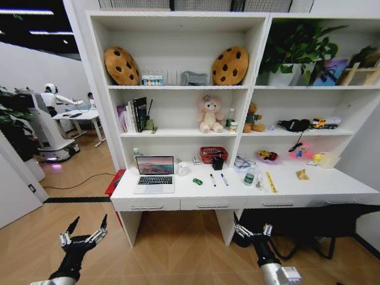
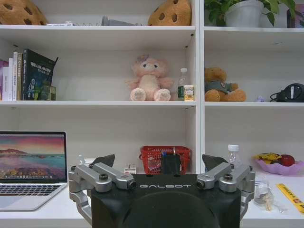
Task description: Organize the objects on the table.
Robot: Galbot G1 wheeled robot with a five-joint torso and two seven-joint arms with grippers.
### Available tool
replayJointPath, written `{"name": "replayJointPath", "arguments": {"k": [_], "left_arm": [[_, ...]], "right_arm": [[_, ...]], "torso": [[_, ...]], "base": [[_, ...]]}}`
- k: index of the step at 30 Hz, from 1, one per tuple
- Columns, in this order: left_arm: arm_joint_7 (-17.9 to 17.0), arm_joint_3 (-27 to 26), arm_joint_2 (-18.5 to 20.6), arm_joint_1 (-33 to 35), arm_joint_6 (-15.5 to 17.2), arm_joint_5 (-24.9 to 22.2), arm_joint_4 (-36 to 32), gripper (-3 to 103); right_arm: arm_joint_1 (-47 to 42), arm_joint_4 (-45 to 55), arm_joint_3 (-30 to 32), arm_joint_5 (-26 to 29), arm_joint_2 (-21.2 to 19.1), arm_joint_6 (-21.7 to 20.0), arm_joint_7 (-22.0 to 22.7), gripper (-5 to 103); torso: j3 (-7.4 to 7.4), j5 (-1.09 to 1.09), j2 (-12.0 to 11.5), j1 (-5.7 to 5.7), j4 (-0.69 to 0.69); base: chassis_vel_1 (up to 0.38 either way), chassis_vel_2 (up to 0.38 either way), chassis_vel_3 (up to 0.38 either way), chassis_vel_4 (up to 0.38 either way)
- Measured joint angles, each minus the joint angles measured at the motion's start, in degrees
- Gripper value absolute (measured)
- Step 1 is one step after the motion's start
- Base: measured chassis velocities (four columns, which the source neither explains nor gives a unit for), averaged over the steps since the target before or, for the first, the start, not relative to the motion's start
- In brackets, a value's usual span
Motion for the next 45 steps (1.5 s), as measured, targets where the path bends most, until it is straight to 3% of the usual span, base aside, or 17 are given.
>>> {"name": "replayJointPath", "arguments": {"k": [20,24,25,29,30,31,33,37,38,40,43,45], "left_arm": [[0.25,0.67,-0.56,0.04,-0.02,0.58,-0.01,97],[0.24,0.64,-0.67,0.12,0.02,0.54,-0.01,97],[0.25,0.63,-0.68,0.13,0.03,0.54,-0.01,97],[0.21,0.58,-0.79,0.20,0.07,0.57,0.00,94],[0.16,0.58,-0.86,0.27,0.10,0.62,-0.01,97],[0.09,0.63,-0.88,0.28,0.17,0.67,-0.03,97],[-0.17,0.66,-0.91,0.27,0.20,0.79,-0.09,102],[0.98,-0.28,-0.90,0.17,-1.73,1.09,0.22,96],[1.94,-0.71,-0.90,0.21,-2.64,1.04,0.46,86],[2.35,-0.86,-0.91,0.30,-2.90,0.88,0.47,86],[3.15,-0.98,-0.80,0.30,-3.13,0.09,0.47,70],[3.25,-0.94,-0.68,0.25,-3.13,-0.14,0.39,70]], "right_arm": [[0.10,-0.81,-1.26,0.09,-0.09,2.61,-2.30,100],[0.20,-0.81,-1.94,0.12,0.13,3.01,-2.73,100],[0.22,-0.82,-2.18,0.21,0.21,3.31,-3.11,100],[0.71,-1.63,-2.87,0.69,0.20,6.26,-4.13,100],[0.83,-1.72,-3.02,0.69,0.18,7.03,-4.38,100],[0.80,-1.69,-3.06,0.70,0.19,7.32,-4.55,100],[0.73,-1.42,-3.15,0.82,0.17,7.47,-4.73,100],[0.56,-0.76,-3.14,1.05,0.05,7.50,-5.38,100],[0.52,-0.72,-3.04,1.07,0.00,7.50,-5.55,100],[0.51,-0.72,-2.99,1.07,-0.02,7.50,-5.57,100],[0.48,-0.76,-2.77,0.96,-0.05,7.50,-5.60,100],[0.48,-0.78,-2.71,0.95,-0.05,7.50,-5.60,100]], "torso": [[0.00,-0.04,0.00,0.01,-0.02],[0.01,0.03,-0.01,0.02,0.03],[0.00,-0.07,0.00,0.02,-0.04],[0.01,0.04,-0.01,0.03,0.01],[0.02,0.04,-0.02,0.04,0.04],[0.01,-0.08,-0.02,0.06,-0.05],[0.02,0.01,-0.04,0.09,-0.01],[0.02,-0.04,-0.04,0.08,0.02],[0.02,0.00,-0.04,0.06,0.04],[0.02,0.04,-0.03,0.04,0.03],[-0.02,-0.01,0.02,-0.06,-0.02],[-0.02,0.01,0.02,-0.06,-0.02]], "base": [[-0.192,0.200,0.200,-0.203],[-0.310,0.318,0.321,-0.315],[-0.346,0.334,0.348,-0.314],[-0.324,0.345,0.341,-0.344],[-0.306,0.347,0.328,-0.346],[-0.280,0.305,0.328,-0.249],[-0.243,0.265,0.281,-0.201],[-0.122,0.147,0.066,-0.046],[-0.068,0.028,0.033,0.000],[-0.007,0.028,0.033,0.051],[0.033,-0.069,-0.031,0.064],[0.076,-0.096,-0.107,0.064]]}}
